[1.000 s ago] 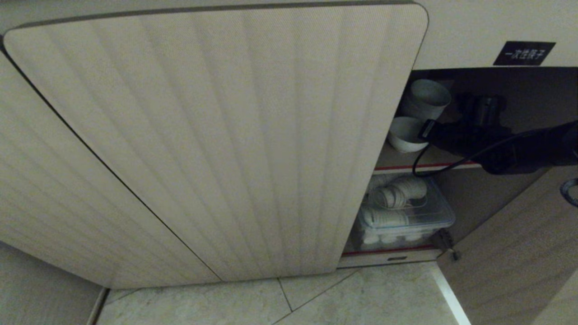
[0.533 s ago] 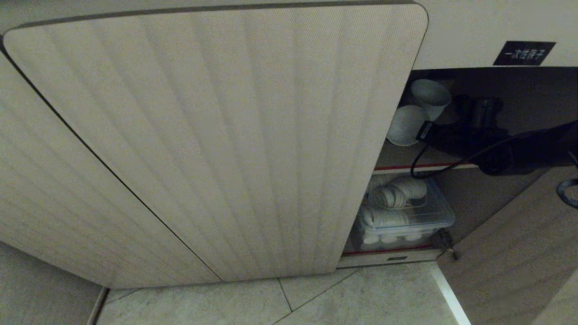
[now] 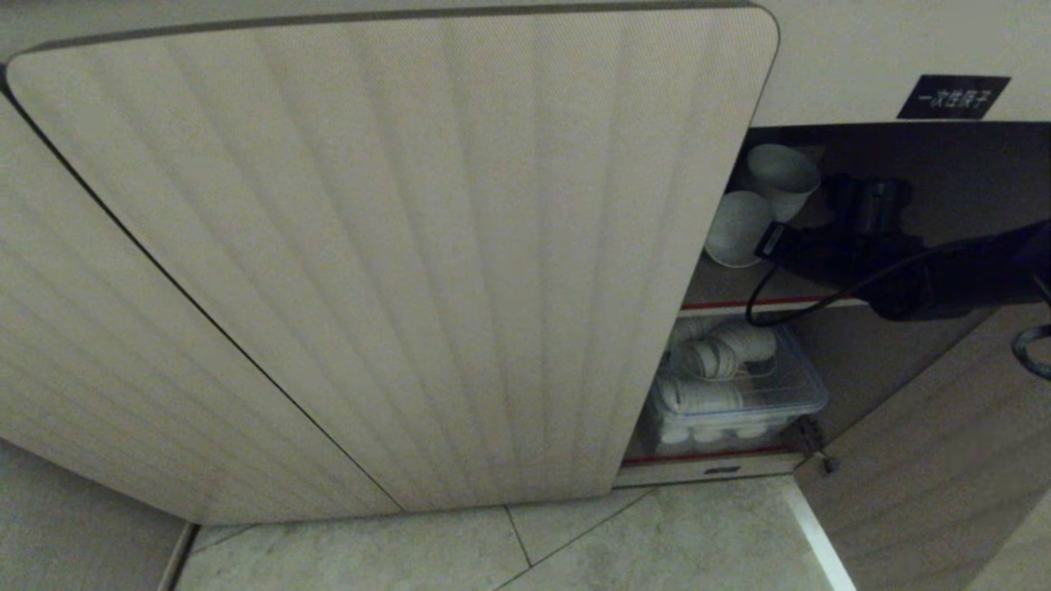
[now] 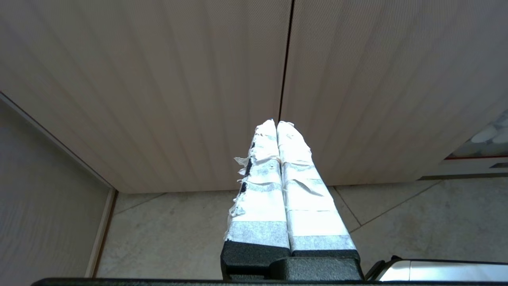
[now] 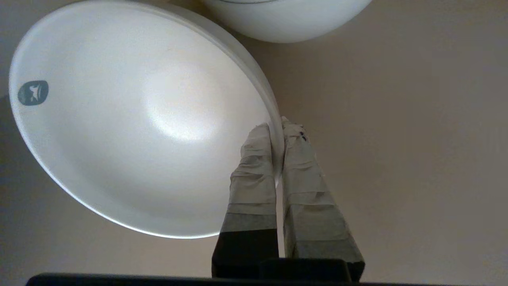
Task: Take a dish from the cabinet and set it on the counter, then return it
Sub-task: Take the bowl from the cabinet
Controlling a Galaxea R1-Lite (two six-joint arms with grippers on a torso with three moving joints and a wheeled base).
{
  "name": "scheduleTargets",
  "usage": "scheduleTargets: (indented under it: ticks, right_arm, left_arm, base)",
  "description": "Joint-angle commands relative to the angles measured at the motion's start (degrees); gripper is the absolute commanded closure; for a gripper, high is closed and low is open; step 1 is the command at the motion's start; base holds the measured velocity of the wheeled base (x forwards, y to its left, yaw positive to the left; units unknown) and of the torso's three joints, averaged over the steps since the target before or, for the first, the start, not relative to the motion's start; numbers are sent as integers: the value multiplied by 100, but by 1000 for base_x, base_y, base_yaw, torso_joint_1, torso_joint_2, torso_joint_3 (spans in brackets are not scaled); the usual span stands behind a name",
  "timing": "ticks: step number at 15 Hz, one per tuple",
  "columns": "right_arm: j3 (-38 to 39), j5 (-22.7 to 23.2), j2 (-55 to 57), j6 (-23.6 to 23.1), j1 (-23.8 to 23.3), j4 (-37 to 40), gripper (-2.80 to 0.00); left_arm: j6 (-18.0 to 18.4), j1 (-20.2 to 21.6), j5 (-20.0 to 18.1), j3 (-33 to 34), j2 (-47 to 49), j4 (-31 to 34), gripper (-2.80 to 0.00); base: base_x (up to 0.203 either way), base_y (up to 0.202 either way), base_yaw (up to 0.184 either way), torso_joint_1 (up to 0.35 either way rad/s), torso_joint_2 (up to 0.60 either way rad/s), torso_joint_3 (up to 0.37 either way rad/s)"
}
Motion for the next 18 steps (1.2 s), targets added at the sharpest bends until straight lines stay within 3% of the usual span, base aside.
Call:
scheduleTargets:
  ticks: [1,6,11,18]
  right_arm:
    - [14,7,-42,37,2,-1,0]
    - [15,15,-168,97,-7,429,0]
    - [22,-20,-376,444,-16,889,0]
    - [106,-90,-529,1061,-16,931,0]
  left_arm:
    - [-2,2,4,0,-2,0,0]
    - [-2,2,4,0,-2,0,0]
    - [-2,2,4,0,-2,0,0]
    - [-2,2,4,0,-2,0,0]
  base:
    - [0,0,0,0,0,0]
    - [0,0,0,0,0,0]
    - [0,0,0,0,0,0]
    - [0,0,0,0,0,0]
